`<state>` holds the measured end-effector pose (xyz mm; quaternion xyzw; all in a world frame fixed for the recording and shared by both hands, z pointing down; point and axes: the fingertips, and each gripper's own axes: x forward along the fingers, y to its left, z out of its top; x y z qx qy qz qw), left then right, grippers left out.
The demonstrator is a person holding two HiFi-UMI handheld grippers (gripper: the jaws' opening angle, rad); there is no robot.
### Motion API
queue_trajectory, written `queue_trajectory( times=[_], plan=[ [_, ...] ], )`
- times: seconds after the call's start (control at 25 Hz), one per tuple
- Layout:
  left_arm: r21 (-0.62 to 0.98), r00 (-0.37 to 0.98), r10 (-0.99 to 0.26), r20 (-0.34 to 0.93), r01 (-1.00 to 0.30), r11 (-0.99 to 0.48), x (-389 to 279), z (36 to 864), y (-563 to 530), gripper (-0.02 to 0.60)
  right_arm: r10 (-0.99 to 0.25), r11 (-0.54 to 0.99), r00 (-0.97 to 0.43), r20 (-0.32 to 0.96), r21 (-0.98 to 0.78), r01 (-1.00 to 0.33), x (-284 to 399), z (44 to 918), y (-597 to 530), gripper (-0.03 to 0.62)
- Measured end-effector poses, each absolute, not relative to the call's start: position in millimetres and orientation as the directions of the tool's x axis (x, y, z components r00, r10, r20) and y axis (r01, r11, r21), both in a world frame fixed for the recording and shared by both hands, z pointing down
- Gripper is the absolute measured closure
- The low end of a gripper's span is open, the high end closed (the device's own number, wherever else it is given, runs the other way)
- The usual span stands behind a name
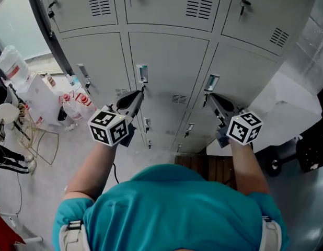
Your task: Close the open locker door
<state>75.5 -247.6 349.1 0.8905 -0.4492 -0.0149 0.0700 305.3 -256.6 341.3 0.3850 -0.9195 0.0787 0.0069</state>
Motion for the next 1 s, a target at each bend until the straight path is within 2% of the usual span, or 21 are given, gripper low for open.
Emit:
queue_trajectory(
  times=[1.0],
  plan=[
    [0.143,0.588,-0.807,0.057,-0.804,-0.577,79.2,354.7,-242.4,0.578,-0.709,0.689,-0.696,0.113,-0.101,-0.718,312.0,351.2,-251.0,0.595]
  ],
)
